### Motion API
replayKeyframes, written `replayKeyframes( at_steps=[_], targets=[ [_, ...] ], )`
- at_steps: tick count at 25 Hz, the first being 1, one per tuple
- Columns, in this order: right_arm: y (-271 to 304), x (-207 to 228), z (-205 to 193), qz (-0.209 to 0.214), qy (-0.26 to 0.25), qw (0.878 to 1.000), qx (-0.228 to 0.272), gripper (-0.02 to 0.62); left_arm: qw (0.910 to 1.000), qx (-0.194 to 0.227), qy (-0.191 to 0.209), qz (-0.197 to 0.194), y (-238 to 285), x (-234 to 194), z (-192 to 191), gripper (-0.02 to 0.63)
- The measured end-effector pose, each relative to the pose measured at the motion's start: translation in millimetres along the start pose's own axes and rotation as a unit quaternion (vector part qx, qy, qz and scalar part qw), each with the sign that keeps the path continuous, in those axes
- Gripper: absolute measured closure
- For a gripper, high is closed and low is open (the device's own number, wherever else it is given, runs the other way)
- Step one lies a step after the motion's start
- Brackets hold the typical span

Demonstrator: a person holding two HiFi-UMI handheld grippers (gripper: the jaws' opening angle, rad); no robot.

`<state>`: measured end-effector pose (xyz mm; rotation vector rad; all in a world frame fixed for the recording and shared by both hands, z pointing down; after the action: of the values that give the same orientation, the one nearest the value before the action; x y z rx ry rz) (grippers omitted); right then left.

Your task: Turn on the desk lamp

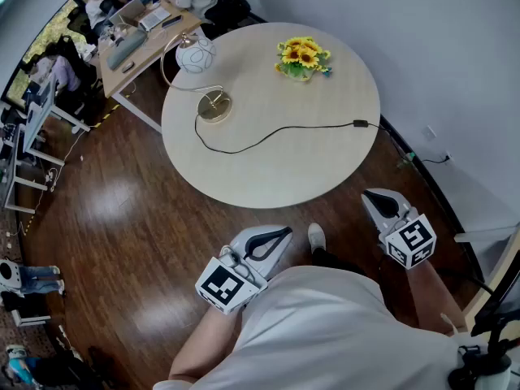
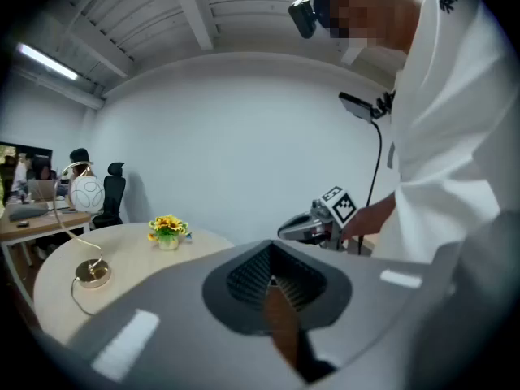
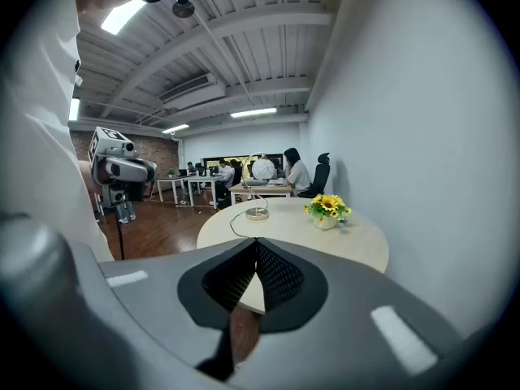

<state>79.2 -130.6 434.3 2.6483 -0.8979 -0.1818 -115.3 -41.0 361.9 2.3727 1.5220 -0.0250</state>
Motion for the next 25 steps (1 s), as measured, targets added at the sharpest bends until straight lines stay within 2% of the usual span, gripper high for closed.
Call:
replayKeyframes(
  at_steps=[6,13,19,25],
  targets=[
    [44,82,-3,-0.016,-0.018,0.999,-0.026,0.591,0.9993,0.038,0.007,0.001,56,-40,36,0.589],
    [110,131,-33,-0.021,-0.012,0.996,-0.088,0.591,0.9993,0.034,-0.015,0.007,62,-76,43,0.589],
    [168,195,-81,-0.049,-0.025,0.981,-0.187,0.592,0.9997,0.019,-0.011,0.011,56,-103,46,0.589],
    [216,238,-119,-0.064,-0.026,0.964,-0.257,0.592,0.9991,0.009,-0.023,0.035,41,-125,43,0.589]
  ],
)
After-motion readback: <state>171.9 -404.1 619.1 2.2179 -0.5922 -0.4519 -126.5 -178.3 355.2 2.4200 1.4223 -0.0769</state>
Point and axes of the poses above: the fingertips, and each gripper's own axes: y forward along the fingers, x to its right, z out of its top, the point moved 3 cm from there along -y, backward along the fingers, and after that the axes turned 13 degrees about -z, right-handed, at the moved point
